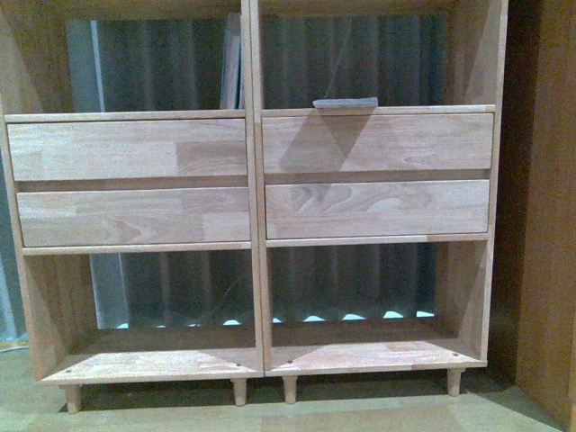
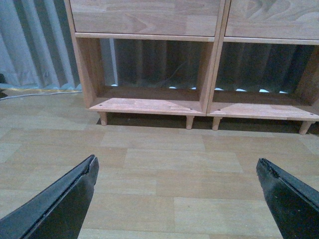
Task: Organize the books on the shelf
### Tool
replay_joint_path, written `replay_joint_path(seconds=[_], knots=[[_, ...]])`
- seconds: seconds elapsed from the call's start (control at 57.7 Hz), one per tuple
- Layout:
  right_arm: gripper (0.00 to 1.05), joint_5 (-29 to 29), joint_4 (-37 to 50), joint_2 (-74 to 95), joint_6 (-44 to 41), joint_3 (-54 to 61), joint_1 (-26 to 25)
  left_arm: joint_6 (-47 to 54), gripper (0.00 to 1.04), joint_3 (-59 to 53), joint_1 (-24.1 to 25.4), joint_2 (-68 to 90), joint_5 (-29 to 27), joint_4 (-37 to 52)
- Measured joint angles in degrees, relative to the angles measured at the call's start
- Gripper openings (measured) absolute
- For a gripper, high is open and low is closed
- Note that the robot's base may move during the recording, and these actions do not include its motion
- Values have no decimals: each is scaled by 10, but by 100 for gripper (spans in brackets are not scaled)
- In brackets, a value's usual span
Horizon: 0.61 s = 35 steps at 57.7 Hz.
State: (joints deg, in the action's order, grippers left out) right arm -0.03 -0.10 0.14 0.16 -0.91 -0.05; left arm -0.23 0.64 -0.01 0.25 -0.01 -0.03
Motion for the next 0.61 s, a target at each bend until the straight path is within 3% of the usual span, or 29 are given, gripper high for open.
replay_joint_path(seconds=[0.607], knots=[[98, 0, 0, 0, 0, 0, 0, 0, 98, 0, 0, 0, 0, 0]])
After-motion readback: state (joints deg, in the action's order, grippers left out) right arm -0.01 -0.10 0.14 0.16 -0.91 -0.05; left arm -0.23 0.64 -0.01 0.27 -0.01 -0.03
